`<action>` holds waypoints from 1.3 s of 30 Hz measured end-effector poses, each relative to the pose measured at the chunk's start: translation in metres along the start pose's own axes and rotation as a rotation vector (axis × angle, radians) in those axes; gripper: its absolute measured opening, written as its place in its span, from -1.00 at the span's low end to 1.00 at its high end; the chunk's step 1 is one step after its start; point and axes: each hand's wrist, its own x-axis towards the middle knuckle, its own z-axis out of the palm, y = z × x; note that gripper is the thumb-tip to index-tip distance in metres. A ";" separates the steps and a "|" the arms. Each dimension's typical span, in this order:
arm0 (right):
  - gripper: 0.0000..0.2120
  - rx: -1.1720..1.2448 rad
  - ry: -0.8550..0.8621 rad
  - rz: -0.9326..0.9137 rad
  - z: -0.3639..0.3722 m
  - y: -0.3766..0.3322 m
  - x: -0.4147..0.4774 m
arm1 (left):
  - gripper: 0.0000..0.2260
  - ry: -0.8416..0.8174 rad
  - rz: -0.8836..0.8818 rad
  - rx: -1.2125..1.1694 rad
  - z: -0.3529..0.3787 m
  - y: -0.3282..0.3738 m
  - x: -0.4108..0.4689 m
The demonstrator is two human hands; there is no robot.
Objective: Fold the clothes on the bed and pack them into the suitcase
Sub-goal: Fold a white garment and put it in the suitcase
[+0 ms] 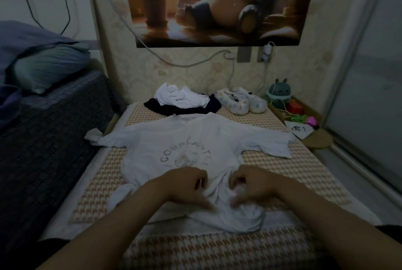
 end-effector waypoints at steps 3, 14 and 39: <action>-0.73 0.034 0.084 -0.096 0.010 0.002 -0.005 | -0.44 -0.146 -0.025 0.173 0.014 0.005 0.001; -0.53 -0.204 -0.145 0.143 -0.007 0.011 -0.029 | -0.50 -0.306 -0.087 0.150 0.006 0.005 -0.021; -0.94 0.774 0.607 0.552 -0.091 0.027 0.169 | -0.57 0.773 -0.498 -0.821 -0.092 -0.140 0.056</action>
